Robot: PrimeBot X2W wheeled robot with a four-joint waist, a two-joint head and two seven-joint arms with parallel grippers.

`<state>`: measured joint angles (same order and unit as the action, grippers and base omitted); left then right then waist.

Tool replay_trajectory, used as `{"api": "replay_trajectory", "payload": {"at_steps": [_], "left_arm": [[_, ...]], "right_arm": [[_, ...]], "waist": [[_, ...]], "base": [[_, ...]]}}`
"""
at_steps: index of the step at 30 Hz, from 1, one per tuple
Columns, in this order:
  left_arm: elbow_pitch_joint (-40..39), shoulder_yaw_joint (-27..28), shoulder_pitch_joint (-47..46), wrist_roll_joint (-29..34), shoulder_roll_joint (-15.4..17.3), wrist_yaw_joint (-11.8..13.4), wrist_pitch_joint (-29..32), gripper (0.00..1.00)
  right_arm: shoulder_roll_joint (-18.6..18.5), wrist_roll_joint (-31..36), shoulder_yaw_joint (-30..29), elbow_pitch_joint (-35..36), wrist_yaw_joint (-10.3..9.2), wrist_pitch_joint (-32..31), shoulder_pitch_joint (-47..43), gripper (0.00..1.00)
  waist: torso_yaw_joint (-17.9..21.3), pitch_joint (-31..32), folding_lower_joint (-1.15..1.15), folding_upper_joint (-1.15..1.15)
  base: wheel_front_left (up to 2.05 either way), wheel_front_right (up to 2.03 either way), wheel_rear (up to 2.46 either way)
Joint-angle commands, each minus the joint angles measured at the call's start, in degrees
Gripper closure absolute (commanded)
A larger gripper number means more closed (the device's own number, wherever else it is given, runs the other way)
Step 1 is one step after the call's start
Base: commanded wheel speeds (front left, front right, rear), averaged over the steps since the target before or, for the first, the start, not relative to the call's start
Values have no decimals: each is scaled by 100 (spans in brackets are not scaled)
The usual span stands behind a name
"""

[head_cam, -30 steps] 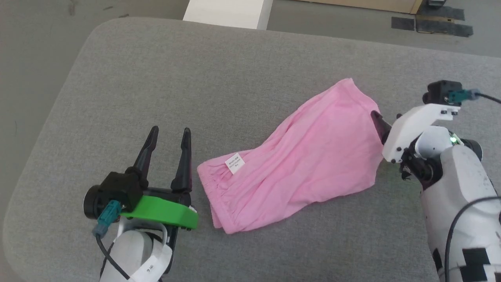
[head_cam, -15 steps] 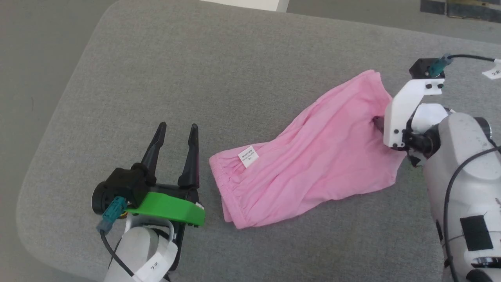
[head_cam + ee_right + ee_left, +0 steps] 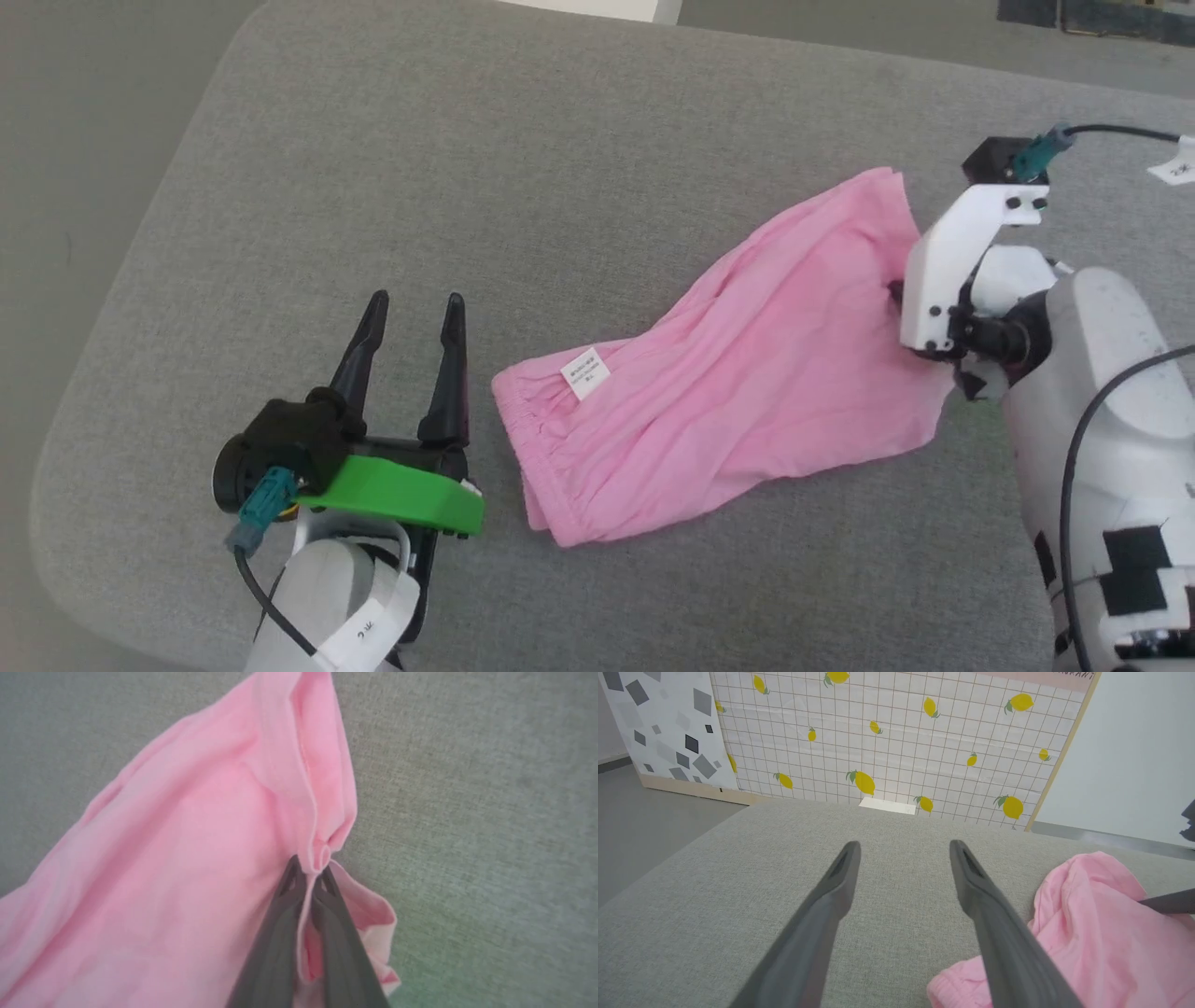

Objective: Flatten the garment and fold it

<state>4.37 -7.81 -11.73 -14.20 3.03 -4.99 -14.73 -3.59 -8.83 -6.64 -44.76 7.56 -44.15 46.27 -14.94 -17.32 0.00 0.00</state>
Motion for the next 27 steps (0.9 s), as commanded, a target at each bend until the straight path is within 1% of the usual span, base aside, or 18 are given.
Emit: {"api": "replay_trajectory", "payload": {"at_steps": [1, 4, 7, 10, 12, 15, 18, 24, 27], "left_arm": [[30, 16, -55, -29, -15, 18, -27, 0], [76, 30, -12, 1, -15, 15, -27, 0], [100, 67, 43, 36, -15, 8, -27, 0], [110, 110, 105, 51, -15, 11, -27, 0], [110, 140, 147, 50, -15, 9, -27, 0], [98, 173, 212, 65, -15, 7, -27, 0], [82, 213, 288, 94, -15, -3, -27, 0], [72, 285, 388, 166, -15, -30, -27, 0], [91, 330, 432, 193, -15, -36, -27, 0]], "right_arm": [[59, -190, 80, 53, -8, 37, -253, 100], [-30, -512, 203, 339, -8, 155, -453, 100], [-218, -820, 276, 742, -8, 375, -729, 100], [-413, -1014, 223, 1136, -8, 586, -1033, 100], [-536, -1110, 82, 1426, -8, 697, -1299, 100], [-665, -1090, -204, 1805, -8, 783, -1693, 100], [-704, -1044, -573, 2258, -8, 833, -2123, 100], [-808, -559, -1281, 3036, -8, 809, -2881, 100], [-767, -390, -1417, 3344, -8, 774, -3077, 100]], "waist": [[69, 62, 0, 0], [148, 150, 0, 0], [245, 262, 0, 0], [344, 366, 0, 0], [418, 443, 0, 0], [517, 540, 0, 0], [625, 622, 0, 0], [812, 709, 0, 0], [906, 735, 0, 0]], "base": [[0, 0, 0], [0, 0, 0], [0, 0, 0], [0, 0, 0], [0, 0, 0], [0, 0, 0], [0, 0, 0], [0, 0, 0], [0, 0, 0]]}}
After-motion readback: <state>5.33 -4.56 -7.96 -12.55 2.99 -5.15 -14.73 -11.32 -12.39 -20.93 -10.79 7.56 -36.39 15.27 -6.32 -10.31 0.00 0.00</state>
